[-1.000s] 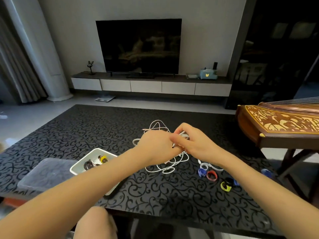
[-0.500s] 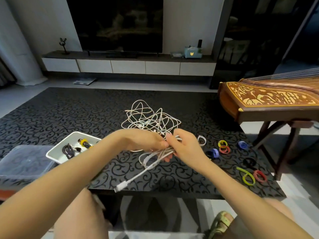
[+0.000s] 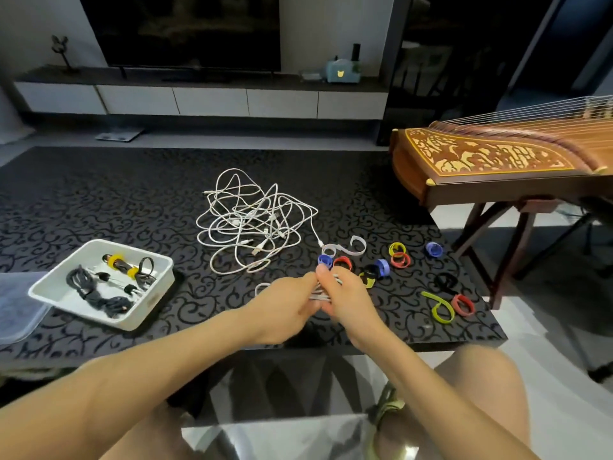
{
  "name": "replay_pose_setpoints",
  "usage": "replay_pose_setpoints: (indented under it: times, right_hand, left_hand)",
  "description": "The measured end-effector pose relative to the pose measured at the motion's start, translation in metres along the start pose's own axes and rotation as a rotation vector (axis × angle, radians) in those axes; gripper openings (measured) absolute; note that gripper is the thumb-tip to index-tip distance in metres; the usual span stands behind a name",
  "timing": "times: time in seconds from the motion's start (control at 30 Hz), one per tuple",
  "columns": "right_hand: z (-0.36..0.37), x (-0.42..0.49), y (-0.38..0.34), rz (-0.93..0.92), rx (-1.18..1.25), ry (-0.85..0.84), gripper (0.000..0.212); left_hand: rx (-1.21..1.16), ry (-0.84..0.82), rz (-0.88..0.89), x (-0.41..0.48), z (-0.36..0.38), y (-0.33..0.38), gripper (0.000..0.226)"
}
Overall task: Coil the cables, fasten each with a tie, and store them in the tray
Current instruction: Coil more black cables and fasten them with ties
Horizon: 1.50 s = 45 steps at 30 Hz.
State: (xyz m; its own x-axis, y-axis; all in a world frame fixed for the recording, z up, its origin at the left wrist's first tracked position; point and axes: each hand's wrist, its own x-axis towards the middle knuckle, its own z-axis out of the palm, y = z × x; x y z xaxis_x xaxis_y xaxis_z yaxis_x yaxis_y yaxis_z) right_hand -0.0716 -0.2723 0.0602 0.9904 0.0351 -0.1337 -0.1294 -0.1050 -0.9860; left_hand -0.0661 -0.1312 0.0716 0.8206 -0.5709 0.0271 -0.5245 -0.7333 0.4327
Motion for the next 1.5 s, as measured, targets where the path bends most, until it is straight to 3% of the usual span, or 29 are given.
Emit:
replay_pose_setpoints:
  times: [0.2, 0.3, 0.37, 0.43, 0.5, 0.57, 0.63, 0.7, 0.8, 0.9, 1.0, 1.13, 1.23, 1.33, 1.5]
  right_hand:
    - [-0.016, 0.0, 0.001, 0.423, 0.241, -0.32, 0.042]
    - [-0.025, 0.007, -0.001, 0.569, 0.354, -0.459, 0.052]
    - [-0.034, 0.018, -0.003, 0.558, 0.385, -0.448, 0.06]
    - [-0.047, 0.026, -0.001, 0.395, 0.204, -0.208, 0.047]
    - [-0.066, 0.033, 0.01, 0.096, -0.261, 0.206, 0.025]
    - [-0.09, 0.042, 0.026, -0.152, -0.78, 0.467, 0.022]
    - [-0.107, 0.054, 0.038, -0.232, -1.075, 0.4, 0.022]
    - [-0.116, 0.066, 0.048, -0.267, -1.272, 0.271, 0.022]
    - [-0.12, 0.077, 0.055, -0.299, -1.396, 0.157, 0.024]
    - [-0.118, 0.085, 0.059, -0.304, -1.441, 0.12, 0.02]
    - [-0.11, 0.082, 0.064, -0.377, -1.326, 0.192, 0.009]
    - [-0.101, 0.073, 0.065, -0.317, -0.817, 0.293, 0.006]
    - [-0.098, 0.067, 0.06, -0.223, -0.475, 0.258, 0.019]
    - [-0.094, 0.062, 0.055, -0.151, -0.277, 0.239, 0.013]
    - [-0.102, 0.054, 0.042, 0.084, 0.195, 0.002, 0.009]
  left_hand:
    - [0.095, 0.073, 0.254, -0.002, 0.01, -0.008, 0.016]
    - [0.172, 0.076, 0.18, 0.003, 0.018, -0.013, 0.016]
    - [0.111, 0.178, 0.05, 0.009, 0.023, -0.017, 0.018]
    - [0.005, 0.283, -0.099, 0.014, 0.025, -0.023, 0.023]
    - [-0.125, 0.349, -0.266, 0.022, 0.024, -0.031, 0.028]
    - [-0.514, 0.372, -0.432, 0.03, 0.02, -0.037, 0.031]
    - [-0.942, 0.363, -0.555, 0.04, 0.016, -0.039, 0.033]
    - [-1.197, 0.257, -0.652, 0.049, 0.012, -0.037, 0.034]
    - [-1.5, 0.099, -0.807, 0.066, 0.008, -0.028, 0.032]
    - [-1.591, 0.027, -0.835, 0.084, 0.012, -0.014, 0.032]
    - [-1.454, 0.05, -0.791, 0.097, 0.027, 0.001, 0.025]
    - [-1.35, 0.154, -0.833, 0.115, 0.049, 0.009, 0.022]
    - [-1.377, 0.163, -0.895, 0.124, 0.06, 0.013, 0.023]
    - [-1.436, 0.132, -0.889, 0.126, 0.068, 0.015, 0.024]
    - [-1.451, 0.093, -0.665, 0.116, 0.058, 0.014, 0.016]
